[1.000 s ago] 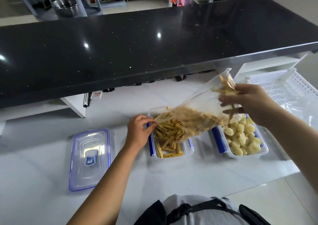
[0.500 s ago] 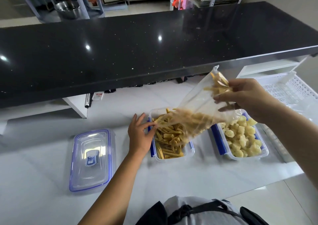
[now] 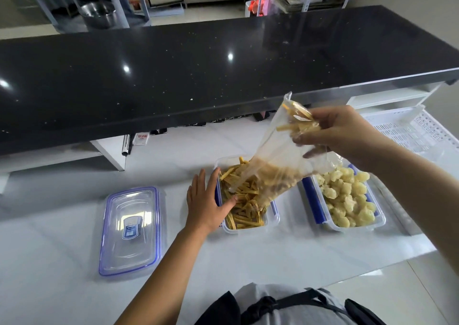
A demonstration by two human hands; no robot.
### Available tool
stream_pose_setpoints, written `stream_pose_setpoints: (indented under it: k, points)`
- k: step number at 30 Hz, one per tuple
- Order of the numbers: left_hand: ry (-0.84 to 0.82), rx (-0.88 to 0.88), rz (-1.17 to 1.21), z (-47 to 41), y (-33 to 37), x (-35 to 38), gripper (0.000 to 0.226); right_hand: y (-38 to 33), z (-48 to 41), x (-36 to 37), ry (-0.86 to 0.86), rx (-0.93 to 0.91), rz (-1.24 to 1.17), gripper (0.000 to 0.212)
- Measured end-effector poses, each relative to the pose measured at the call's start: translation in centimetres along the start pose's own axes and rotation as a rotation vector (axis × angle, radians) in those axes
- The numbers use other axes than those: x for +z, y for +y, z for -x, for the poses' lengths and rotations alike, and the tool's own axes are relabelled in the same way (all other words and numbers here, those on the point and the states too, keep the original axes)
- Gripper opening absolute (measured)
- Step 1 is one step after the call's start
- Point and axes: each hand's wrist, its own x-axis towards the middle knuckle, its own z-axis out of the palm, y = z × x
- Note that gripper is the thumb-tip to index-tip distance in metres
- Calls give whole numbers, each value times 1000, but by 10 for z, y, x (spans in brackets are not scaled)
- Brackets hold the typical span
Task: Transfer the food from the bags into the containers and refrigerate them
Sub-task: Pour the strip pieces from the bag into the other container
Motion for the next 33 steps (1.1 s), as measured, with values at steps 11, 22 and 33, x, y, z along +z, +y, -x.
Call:
stream_pose_setpoints:
  k: [11, 22, 33]
  points:
    - [-392, 156, 473, -18, 70, -94, 98, -12, 2, 18, -101, -59, 107, 21]
    - [-278, 289, 906, -17, 133, -112, 33, -13, 9, 33, -112, -138, 298, 19]
    - [24, 290, 868, -29, 133, -131, 13, 4, 7, 24, -53, -88, 470, 42]
